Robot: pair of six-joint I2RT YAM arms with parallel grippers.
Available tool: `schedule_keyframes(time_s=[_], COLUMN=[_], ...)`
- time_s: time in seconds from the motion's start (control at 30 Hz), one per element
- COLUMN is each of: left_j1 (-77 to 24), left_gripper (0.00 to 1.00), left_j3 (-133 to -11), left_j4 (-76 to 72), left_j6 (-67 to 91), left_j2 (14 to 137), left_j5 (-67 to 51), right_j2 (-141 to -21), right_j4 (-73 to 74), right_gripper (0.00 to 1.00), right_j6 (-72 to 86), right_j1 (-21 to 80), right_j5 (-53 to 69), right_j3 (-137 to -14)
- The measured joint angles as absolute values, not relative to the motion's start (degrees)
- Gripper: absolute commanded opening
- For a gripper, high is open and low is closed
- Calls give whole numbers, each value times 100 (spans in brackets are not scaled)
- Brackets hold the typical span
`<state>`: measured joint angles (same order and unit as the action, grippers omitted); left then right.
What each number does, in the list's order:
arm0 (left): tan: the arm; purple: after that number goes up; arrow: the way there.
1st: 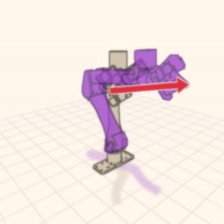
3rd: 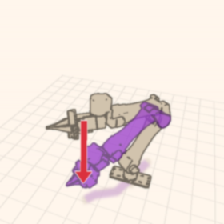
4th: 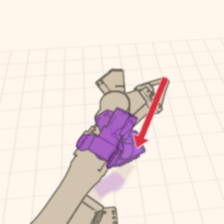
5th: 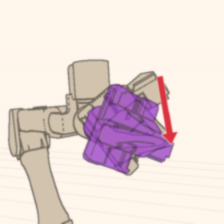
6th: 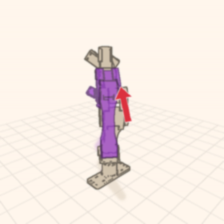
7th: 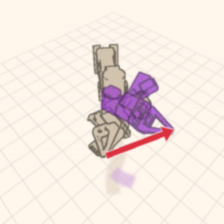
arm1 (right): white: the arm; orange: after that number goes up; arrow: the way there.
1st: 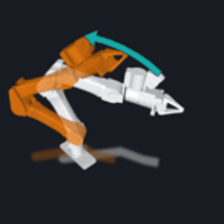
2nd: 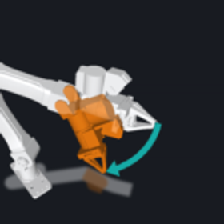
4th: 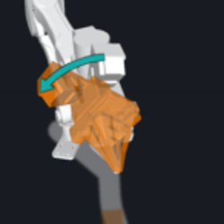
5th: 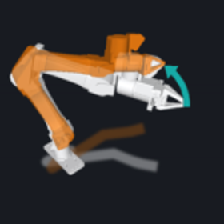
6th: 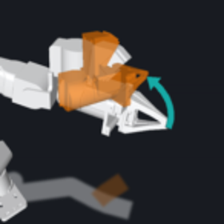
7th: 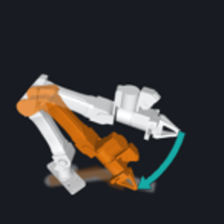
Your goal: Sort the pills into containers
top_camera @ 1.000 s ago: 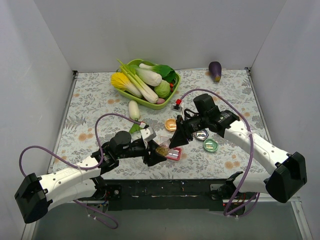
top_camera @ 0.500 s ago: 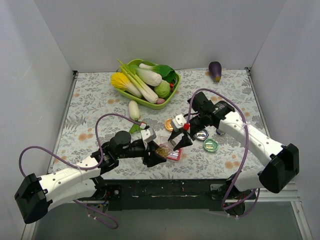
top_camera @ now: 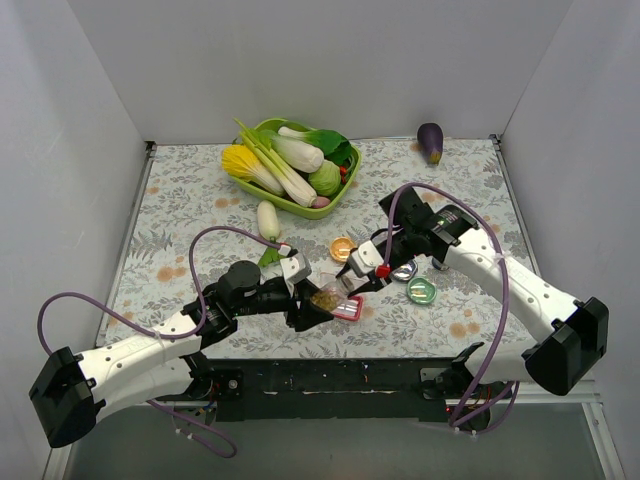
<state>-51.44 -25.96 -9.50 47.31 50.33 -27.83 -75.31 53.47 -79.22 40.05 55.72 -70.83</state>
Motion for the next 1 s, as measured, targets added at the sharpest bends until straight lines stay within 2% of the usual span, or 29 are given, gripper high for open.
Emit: schedule_keyframes(time_s=[0.1,0.33,0.6,0.77,0.83,0.87,0.9,1.0], left_j1=[-5148,-5151,-5153,-5155,-5155,-5155,-5157,-5155], left_gripper=[0,0,0,0,0,0,0,0], left_j3=[-2598,-2598,-2578,-2571,-2571,-2571,-2571,-2571], left_j4=[-934,-770,-779,-779,-781,-784,-786,-805], left_j6=[4742,4781,4882,4930,4932,4932,4932,4932], left_j2=[5030,5037,4952,4925,4925,4928,4928,4928], left_j5=[-2832,-2919,-2884,-2823,-2799,-2783,-2781,-2775], right_j2=[-7491,-7343,-7120,-6995,-7000,-7000,-7000,-7039], right_j4=[5277,4674,3422,3092,3079,3055,3024,2971], right_gripper=[71,76,79,76,72,69,59,46], right_j6=[-7743,-6069,-2051,-659,-338,-268,-161,1], right_j1=[3994,3903,3896,3885,3874,3874,3874,3874], right_j5=[5658,5892,5594,5151,5054,5024,5000,4984], right_j3=[-7035,-6943,-6676,-6226,-6187,-6187,-6184,-6171])
